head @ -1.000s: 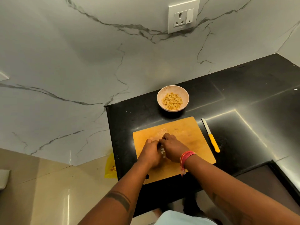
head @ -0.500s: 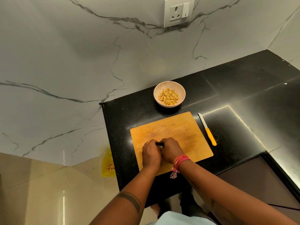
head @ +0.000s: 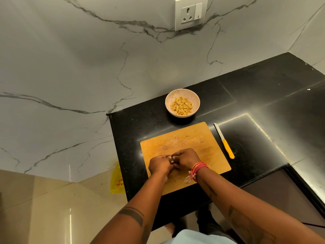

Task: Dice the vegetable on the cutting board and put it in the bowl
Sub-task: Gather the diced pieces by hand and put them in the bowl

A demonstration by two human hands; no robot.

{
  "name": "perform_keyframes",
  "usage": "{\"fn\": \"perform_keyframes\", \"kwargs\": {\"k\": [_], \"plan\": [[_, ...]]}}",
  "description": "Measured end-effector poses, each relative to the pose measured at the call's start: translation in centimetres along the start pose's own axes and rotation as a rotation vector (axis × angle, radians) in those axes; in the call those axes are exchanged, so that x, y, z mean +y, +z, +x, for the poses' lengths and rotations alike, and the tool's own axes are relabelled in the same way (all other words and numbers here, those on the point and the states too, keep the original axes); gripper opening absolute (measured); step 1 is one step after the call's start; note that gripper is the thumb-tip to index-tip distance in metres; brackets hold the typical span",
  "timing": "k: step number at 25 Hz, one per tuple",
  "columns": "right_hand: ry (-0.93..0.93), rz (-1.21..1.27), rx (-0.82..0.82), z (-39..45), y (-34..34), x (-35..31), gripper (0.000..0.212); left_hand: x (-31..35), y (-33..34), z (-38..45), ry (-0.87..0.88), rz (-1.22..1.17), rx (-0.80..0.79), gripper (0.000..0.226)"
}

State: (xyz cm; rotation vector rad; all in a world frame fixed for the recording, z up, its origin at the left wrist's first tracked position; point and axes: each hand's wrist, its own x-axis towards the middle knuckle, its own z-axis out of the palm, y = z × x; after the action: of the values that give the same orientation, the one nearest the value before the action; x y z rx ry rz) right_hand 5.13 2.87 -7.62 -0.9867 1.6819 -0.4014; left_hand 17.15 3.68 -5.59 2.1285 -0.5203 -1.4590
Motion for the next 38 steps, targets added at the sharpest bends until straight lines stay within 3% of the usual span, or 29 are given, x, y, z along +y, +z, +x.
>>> {"fn": "perform_keyframes", "kwargs": {"k": [4,9,15,21,23,27,35,38], "plan": [[0.14,0.473,-0.054,-0.9,-1.6,-1.4,0.013,2.2,-0.3,-0.9,-0.012,-0.098,-0.113,0.007],[0.1,0.648,-0.048,-0.7,-7.1,-5.4,0.014,8.0,2.2,-2.2,0.111,-0.079,-0.187,0.01],[-0.013,0.647,-0.001,3.2,-14.5,-11.0,0.013,17.2,6.3,-2.2,0.217,-0.093,-0.197,0.009],[-0.167,0.15,0.124,8.1,-17.5,-15.8,0.012,22.4,8.7,0.9,0.392,0.141,-0.092,0.03],[-0.208,0.08,0.167,9.1,-17.5,-16.3,0.008,22.7,9.2,1.9,0.446,0.182,-0.031,0.036],[-0.263,0.001,0.205,10.7,-17.6,-16.0,0.017,22.8,9.5,2.7,0.492,0.239,-0.001,0.026],[-0.129,0.272,0.05,9.0,-16.0,-13.9,0.014,19.8,7.3,1.8,0.35,0.127,-0.092,0.024],[-0.125,0.263,-0.021,7.3,-13.4,-11.4,0.016,16.1,5.2,0.6,0.295,0.128,-0.138,0.023]]}}
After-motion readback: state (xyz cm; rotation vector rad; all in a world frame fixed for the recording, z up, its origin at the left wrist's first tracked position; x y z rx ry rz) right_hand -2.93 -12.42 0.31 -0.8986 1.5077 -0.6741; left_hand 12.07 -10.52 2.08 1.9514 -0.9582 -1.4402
